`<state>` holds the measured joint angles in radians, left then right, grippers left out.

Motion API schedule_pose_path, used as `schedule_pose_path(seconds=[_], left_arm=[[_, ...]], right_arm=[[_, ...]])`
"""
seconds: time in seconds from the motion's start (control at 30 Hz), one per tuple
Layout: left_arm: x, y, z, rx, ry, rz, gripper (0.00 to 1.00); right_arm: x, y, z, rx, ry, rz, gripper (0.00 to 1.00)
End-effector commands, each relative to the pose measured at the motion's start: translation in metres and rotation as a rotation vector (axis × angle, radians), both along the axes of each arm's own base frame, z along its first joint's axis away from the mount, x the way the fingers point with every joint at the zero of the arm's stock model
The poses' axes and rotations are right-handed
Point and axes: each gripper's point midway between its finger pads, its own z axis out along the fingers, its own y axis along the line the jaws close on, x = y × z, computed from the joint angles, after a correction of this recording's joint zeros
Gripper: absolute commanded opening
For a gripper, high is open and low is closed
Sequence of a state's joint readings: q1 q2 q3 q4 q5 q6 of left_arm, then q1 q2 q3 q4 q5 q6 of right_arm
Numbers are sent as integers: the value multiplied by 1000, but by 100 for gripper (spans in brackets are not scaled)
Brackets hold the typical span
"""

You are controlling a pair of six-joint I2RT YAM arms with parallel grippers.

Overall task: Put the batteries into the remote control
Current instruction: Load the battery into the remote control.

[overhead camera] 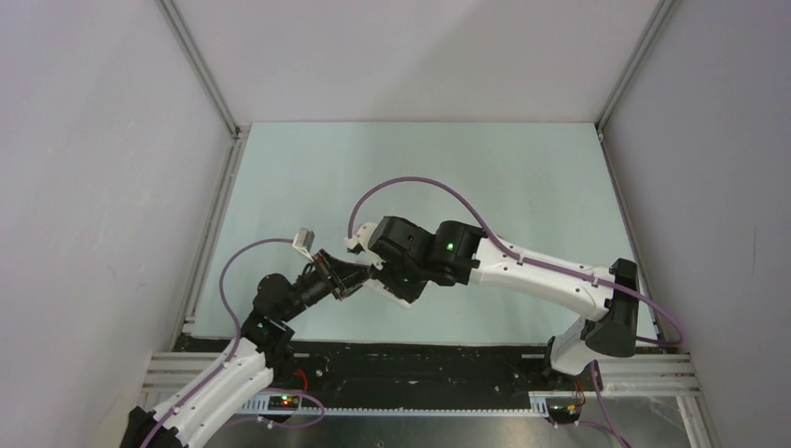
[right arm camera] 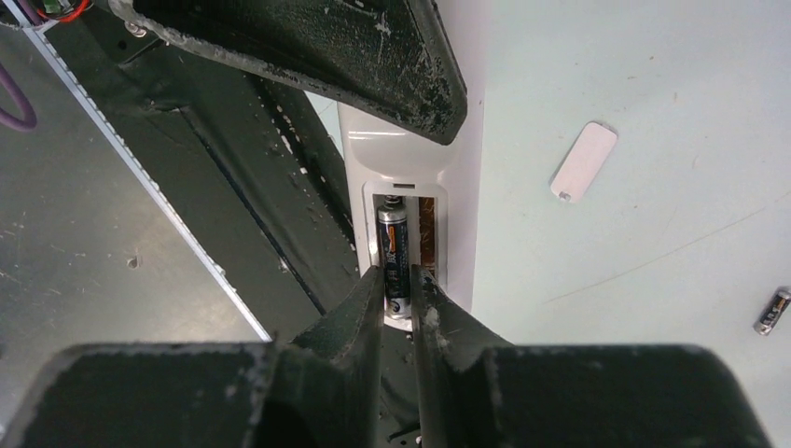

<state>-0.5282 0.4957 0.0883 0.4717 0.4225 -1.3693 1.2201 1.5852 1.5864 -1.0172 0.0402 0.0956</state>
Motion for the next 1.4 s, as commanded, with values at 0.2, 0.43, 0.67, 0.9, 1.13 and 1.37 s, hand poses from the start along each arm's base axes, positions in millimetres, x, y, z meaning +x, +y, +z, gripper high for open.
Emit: schedule_pose_path(seconds=[0.2,0.43,0.67,0.9,1.13,1.37], left_arm=[[-7,-1,41,-70,-109,-24,0],[-6,0,38,-69,-98,-22,0],[-5,0,33,-69,-77,-16,0],[-3,-1,28,-67,-54,-15,0],[-2,0,29,-82,-33,-10,0],[-2,0,42,-116,-21,-15,0]], right_arm=[[6,13,12,52,-20,17,29],[6,14,17,75,-21,15,38],[7,18,36,141,-65,10,48],[18,16,59,220,-156,-33,52],[26,8,91,378,-211,-167,55],[25,-29,107,577,-176,-436,67]])
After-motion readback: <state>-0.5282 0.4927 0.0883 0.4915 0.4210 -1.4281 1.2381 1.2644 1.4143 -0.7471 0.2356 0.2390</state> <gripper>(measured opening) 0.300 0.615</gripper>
